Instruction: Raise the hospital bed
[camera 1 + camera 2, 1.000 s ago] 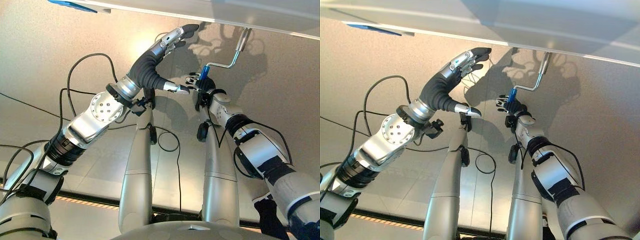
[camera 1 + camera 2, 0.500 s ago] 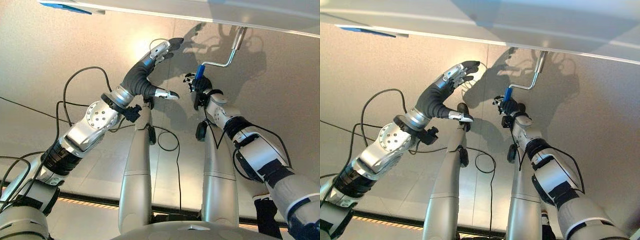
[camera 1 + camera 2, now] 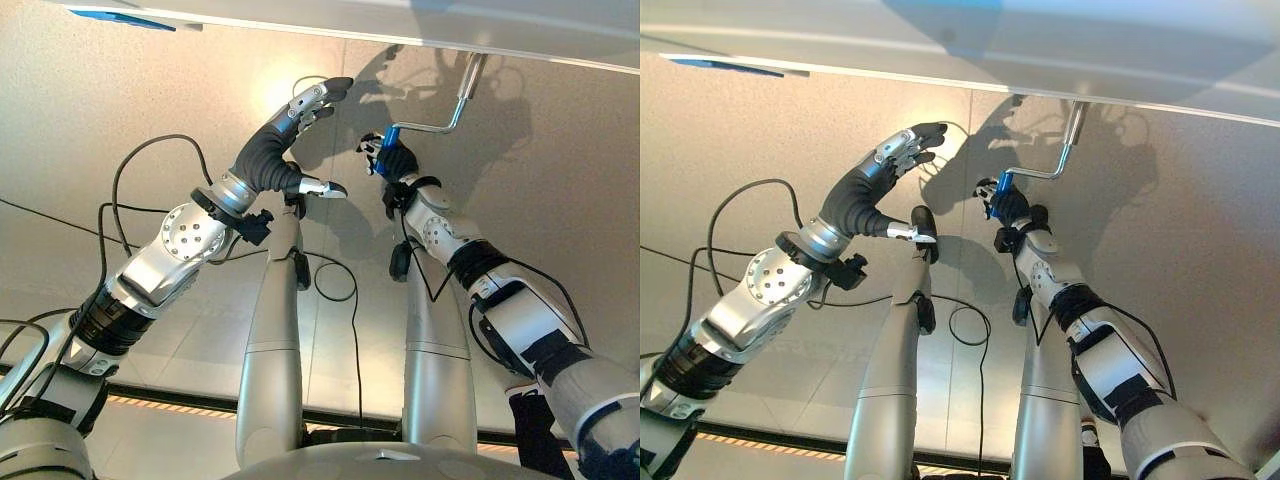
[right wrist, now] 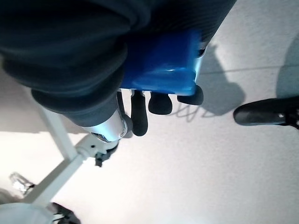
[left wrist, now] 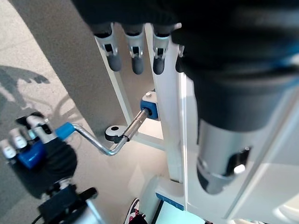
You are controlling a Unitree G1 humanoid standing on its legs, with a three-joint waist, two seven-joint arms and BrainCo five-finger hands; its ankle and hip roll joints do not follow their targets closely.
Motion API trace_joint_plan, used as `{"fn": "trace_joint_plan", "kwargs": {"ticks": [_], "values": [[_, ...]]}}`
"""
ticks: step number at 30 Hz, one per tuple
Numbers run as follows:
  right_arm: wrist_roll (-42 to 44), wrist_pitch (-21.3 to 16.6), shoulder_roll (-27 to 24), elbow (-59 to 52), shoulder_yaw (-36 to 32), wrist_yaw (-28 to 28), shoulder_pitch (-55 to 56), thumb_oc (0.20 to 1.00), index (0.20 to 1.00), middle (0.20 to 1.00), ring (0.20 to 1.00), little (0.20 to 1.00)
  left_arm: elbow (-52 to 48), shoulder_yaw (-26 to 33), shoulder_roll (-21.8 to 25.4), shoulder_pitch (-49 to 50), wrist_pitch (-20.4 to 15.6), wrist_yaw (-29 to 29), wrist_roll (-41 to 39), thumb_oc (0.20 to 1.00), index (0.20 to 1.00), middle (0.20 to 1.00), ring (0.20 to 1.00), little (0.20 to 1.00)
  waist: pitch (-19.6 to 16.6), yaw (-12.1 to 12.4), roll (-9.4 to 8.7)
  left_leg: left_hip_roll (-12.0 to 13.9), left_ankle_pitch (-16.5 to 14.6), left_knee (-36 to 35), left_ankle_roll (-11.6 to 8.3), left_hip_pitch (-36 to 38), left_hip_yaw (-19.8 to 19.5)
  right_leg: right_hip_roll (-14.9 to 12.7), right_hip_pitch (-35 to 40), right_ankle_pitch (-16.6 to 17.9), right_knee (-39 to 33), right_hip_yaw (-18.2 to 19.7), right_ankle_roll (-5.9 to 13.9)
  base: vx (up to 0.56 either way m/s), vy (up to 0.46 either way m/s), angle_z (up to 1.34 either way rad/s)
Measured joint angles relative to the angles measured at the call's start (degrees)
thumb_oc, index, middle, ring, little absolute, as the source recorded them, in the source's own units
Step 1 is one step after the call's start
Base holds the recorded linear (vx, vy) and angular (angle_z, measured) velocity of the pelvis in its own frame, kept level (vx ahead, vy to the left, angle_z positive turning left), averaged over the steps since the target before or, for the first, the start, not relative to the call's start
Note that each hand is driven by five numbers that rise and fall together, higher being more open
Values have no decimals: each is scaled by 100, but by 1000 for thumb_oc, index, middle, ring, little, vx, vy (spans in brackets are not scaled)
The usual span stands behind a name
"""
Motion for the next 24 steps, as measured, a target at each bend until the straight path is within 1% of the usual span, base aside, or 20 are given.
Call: {"fn": "trace_joint_plan", "kwargs": {"ticks": [2,5,6,7,9,12,13,15,16,18,19,24], "values": [[9,-4,-432,-850,34,-28,382,200,200,200,200,200,-7,66,128,70,3,10,148,1000,1000,1000,1000,1000,1,-43,-2,-2,0,0,0,2,-2,0,4,0,5,-1,0,-2,-16,1],[11,5,-598,-1580,8,-20,752,200,200,200,200,200,-12,251,338,255,6,19,340,1000,1000,1000,1000,1000,2,-122,-4,-10,5,1,6,10,-4,-12,9,-1,26,1,2,-3,-11,1],[10,-1,-733,-2112,-6,0,1018,200,200,200,200,200,-46,357,438,353,6,11,449,1000,1000,1000,1000,1000,3,-131,-5,-5,8,1,9,17,0,-13,13,-1,30,3,2,0,0,0],[7,-39,-795,-2354,-29,81,1151,200,200,200,200,200,-49,432,483,436,7,14,453,1000,1000,1000,1000,1000,3,-150,-6,-7,10,1,13,58,-4,-34,51,-1,35,1,2,0,0,0],[6,-35,-928,-2540,-50,135,1332,200,200,200,200,200,-127,447,541,500,5,2,453,1000,1000,1000,1000,1000,2,-148,-8,-16,17,-7,23,108,3,-38,93,-3,40,5,8,-5,-31,2],[8,-49,-1184,-3140,-222,284,1766,200,200,200,200,200,-313,573,643,754,-12,-36,452,1000,1000,1000,1000,1000,3,-168,-10,-39,34,-22,45,123,15,-44,101,12,36,43,34,0,0,0],[10,-121,-1259,-3350,-330,378,1923,200,200,200,200,200,-360,658,647,909,-13,-58,449,1000,1000,1000,1000,1000,2,-201,-10,-54,39,-26,54,142,28,-50,115,22,27,74,54,0,0,0],[17,-119,-1276,-3492,-408,424,2085,200,200,200,200,200,-396,707,724,1039,-13,-91,441,1000,1000,1000,1000,1000,3,-285,-11,-70,44,-28,64,171,35,-48,145,30,13,121,83,0,0,0],[42,-121,-1295,-3649,-505,438,2195,200,200,200,200,200,-441,746,767,1085,-15,-124,440,1000,1000,1000,1000,1000,3,-289,-11,-72,45,-32,67,170,41,-46,146,36,-1,130,91,-5,-37,-2],[174,-128,-1373,-3912,-653,483,2454,200,200,200,200,200,-506,924,800,1195,-22,-190,429,1000,1000,1000,1000,1000,5,-315,-16,-67,51,-44,75,174,44,-36,156,55,-34,138,104,-8,-37,-3],[254,-132,-1528,-4168,-738,501,2631,200,200,200,200,200,-581,1066,835,1301,-29,-215,421,1000,1000,1000,1000,1000,5,-320,-16,-64,53,-58,78,175,53,-32,164,77,-74,145,110,0,0,0],[512,-134,-1726,-4364,-872,644,2882,200,200,200,200,200,-654,1228,861,1449,-65,-308,378,1000,1000,1000,1000,1000,7,-399,-30,-83,65,-131,97,252,72,-37,231,101,-154,188,141,-2,-4,-1]]}}
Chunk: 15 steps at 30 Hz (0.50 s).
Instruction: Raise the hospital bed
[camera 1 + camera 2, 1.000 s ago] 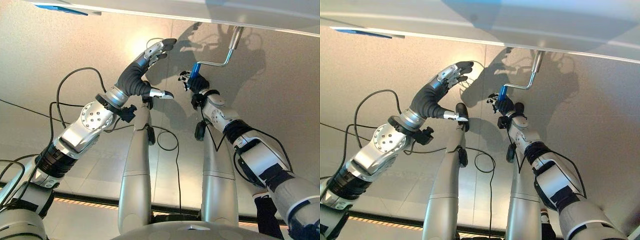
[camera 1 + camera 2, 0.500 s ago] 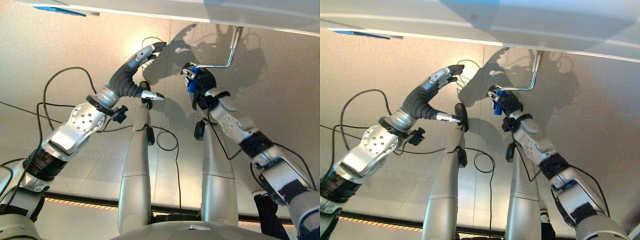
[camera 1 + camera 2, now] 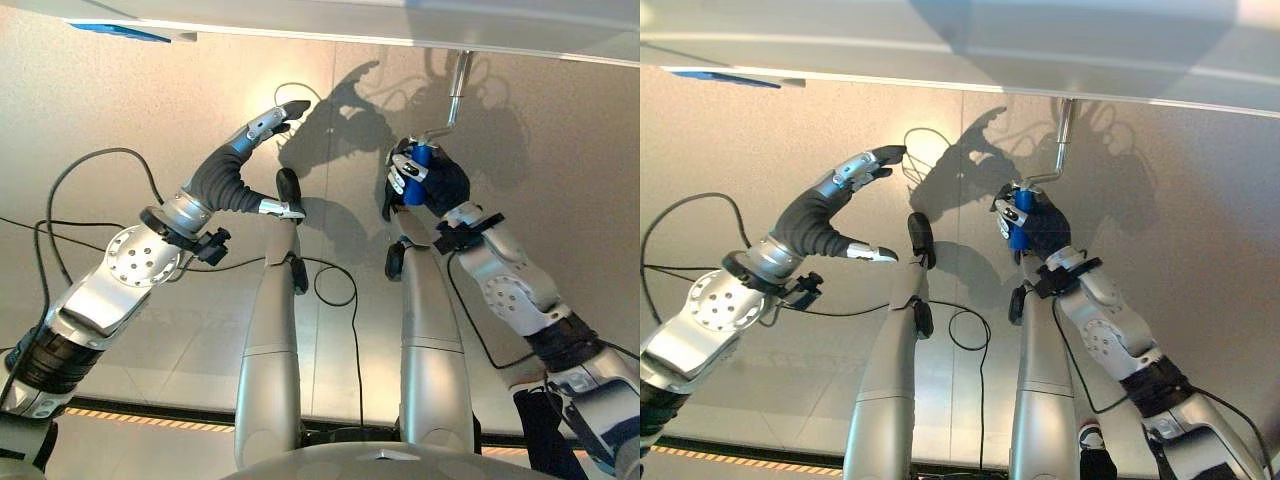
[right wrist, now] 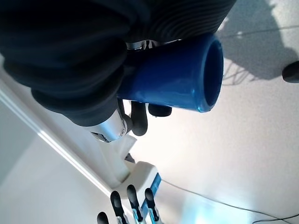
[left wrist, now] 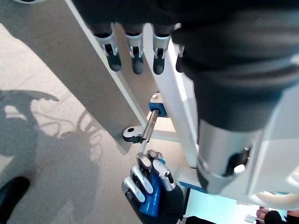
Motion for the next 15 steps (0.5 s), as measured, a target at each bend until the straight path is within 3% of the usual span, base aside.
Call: {"fn": "trace_joint_plan", "kwargs": {"ticks": [8,15], "values": [[293,-42,152,-226,-755,208,717,200,200,200,200,200,-201,552,-22,465,-63,-181,-226,1000,1000,1000,1000,1000,4,-53,-32,3,2,-98,20,154,123,33,74,43,-79,130,36,1,-11,-4],[132,-109,502,-134,-1084,2,895,200,200,200,200,200,-256,588,-26,472,-132,-286,-434,1000,1000,1000,1000,1000,0,-91,-73,-5,-1,-130,43,198,139,64,159,112,-226,218,78,2,-5,-1]]}}
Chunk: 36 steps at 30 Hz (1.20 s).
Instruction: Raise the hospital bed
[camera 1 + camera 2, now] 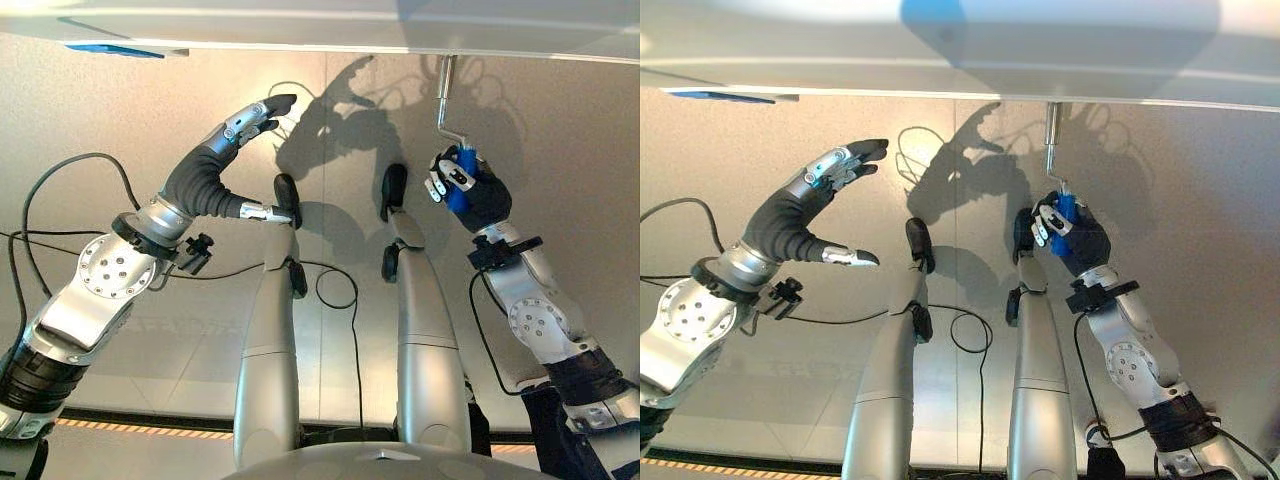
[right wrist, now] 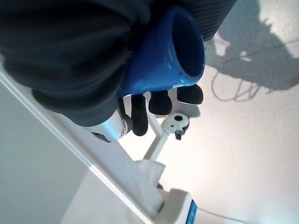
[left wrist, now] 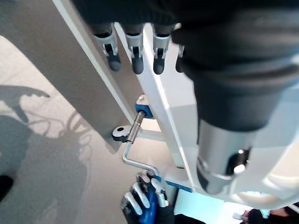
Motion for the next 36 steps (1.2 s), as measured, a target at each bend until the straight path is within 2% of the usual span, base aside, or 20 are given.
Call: {"fn": "trace_joint_plan", "kwargs": {"ticks": [10,14,17,20,24,28,30,33,36], "values": [[-718,-211,389,207,-290,-478,23,200,200,200,200,200,-20,125,-137,31,-1,-29,-12,1000,1000,1000,1000,1000,-8,-113,-47,-5,12,-89,34,26,62,15,38,54,-150,46,49,2,-7,0],[-1462,-318,393,425,-449,-827,5,200,200,200,200,200,-40,206,-152,36,-1,-17,-9,1000,1000,1000,1000,1000,-12,-105,-61,-10,12,-91,35,54,63,12,69,57,-163,48,53,0,0,0],[-2544,-422,247,965,-485,-1230,-183,200,200,200,200,200,-46,163,-138,22,2,27,1,1000,1000,1000,1000,1000,-33,-106,-107,-12,10,-97,42,95,63,12,122,66,-191,49,63,0,0,0],[-2918,-493,164,1495,-500,-1406,-438,200,200,200,200,200,-45,35,-94,-8,7,48,5,1000,1000,1000,1000,1000,-33,-108,-108,-20,18,-115,55,94,63,6,126,81,-215,51,71,0,0,0],[-3500,-507,-2,3028,-245,-1542,-1345,200,200,200,200,200,-40,-451,-30,-244,29,81,17,1000,1000,1000,1000,1000,-34,-80,-109,-25,27,-126,63,90,69,3,118,96,-226,56,74,0,0,0],[-3646,-502,-171,5514,868,-1489,-2989,200,200,200,200,200,-21,-1030,-3,-836,28,97,-11,1000,1000,1000,1000,1000,-35,33,-109,-22,38,-117,73,81,79,6,106,123,-233,63,70,0,0,0],[-3670,-288,-144,6900,1580,-1273,-3959,200,200,200,200,200,-19,-1393,9,-1174,26,87,-37,1000,1000,1000,1000,1000,-36,140,-108,-21,48,-120,77,71,86,6,97,142,-247,64,71,0,0,0],[-3657,-167,-10,7720,1585,-971,-4403,200,200,200,200,200,56,-1775,8,-1447,28,82,-155,1000,1000,1000,1000,1000,-40,281,-101,-36,66,-138,81,46,71,-8,79,142,-256,52,73,-2,6,1],[-3679,-9,18,8063,1595,-831,-4642,200,200,200,200,200,89,-1910,-2,-1680,27,82,-227,1000,1000,1000,1000,1000,-42,371,-94,-68,86,-150,97,3,68,-40,31,149,-244,48,85,-1,1,1]]}}
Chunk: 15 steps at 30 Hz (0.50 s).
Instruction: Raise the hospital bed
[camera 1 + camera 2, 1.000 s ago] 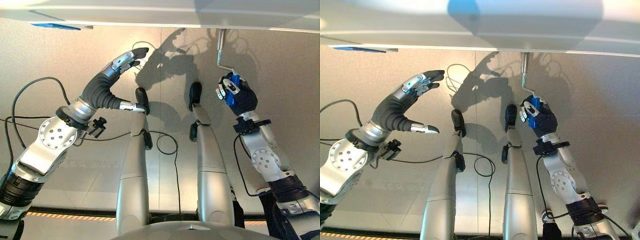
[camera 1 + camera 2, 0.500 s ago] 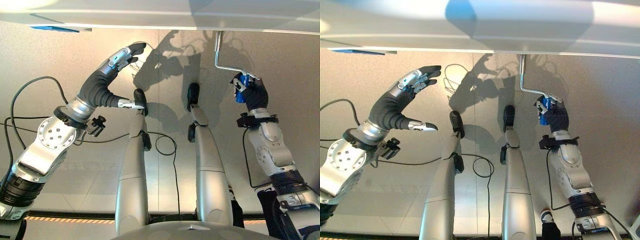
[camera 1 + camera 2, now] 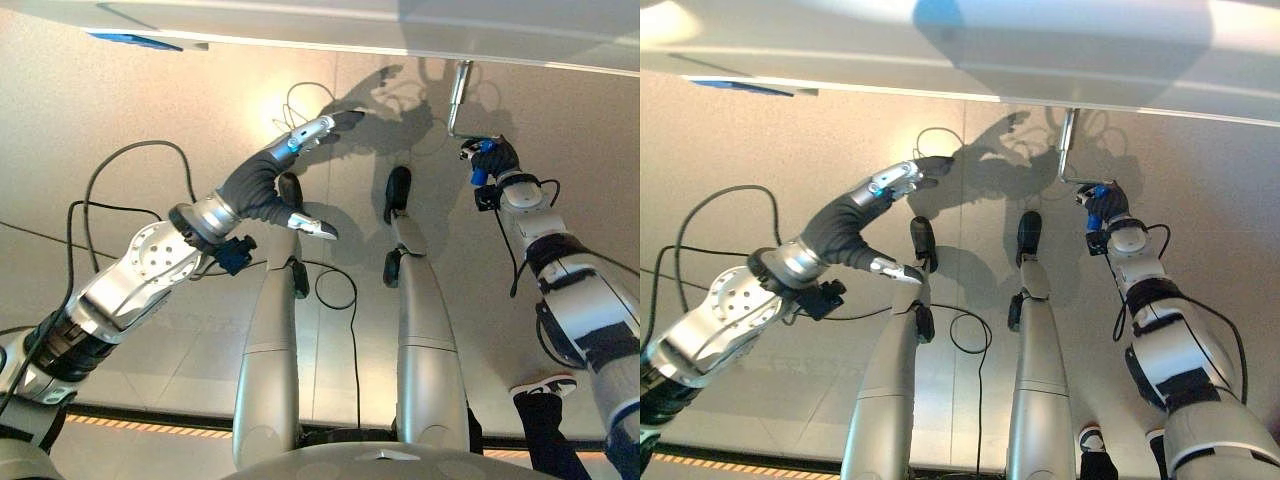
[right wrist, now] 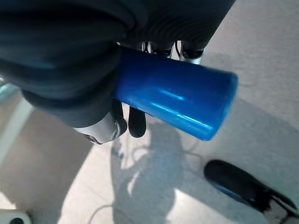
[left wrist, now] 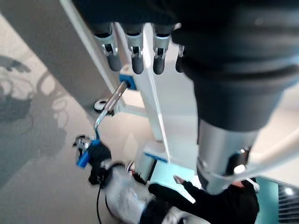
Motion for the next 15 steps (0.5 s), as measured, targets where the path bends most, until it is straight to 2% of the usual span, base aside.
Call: {"fn": "trace_joint_plan", "kwargs": {"ticks": [4,7,9,15], "values": [[-170,141,93,197,-22,-17,-157,200,200,200,200,200,68,35,-88,-193,0,13,-9,1000,1000,1000,1000,1000,3,10,14,-35,19,-1,13,-26,-19,-40,-33,-11,41,-11,14,-2,1,3],[-843,279,146,404,23,-39,-323,200,200,200,200,200,121,65,-422,-214,-1,14,-14,1000,1000,1000,1000,1000,-4,153,64,-37,38,-1,-17,-52,-66,-32,-102,-39,126,-11,-9,0,0,0],[-1147,395,181,406,34,-38,-417,200,200,200,200,200,128,86,-513,-215,0,34,-17,1000,1000,1000,1000,1000,-6,166,73,-28,62,-2,-49,-104,-85,-24,-190,-76,224,-22,-35,-5,0,2],[-2273,853,533,321,898,-134,-819,200,200,200,200,200,239,400,-1129,-156,30,167,-11,1000,1000,1000,1000,1000,-11,173,84,34,103,-12,-131,-194,-93,60,-379,-160,404,-24,-118,-4,4,-1]]}}
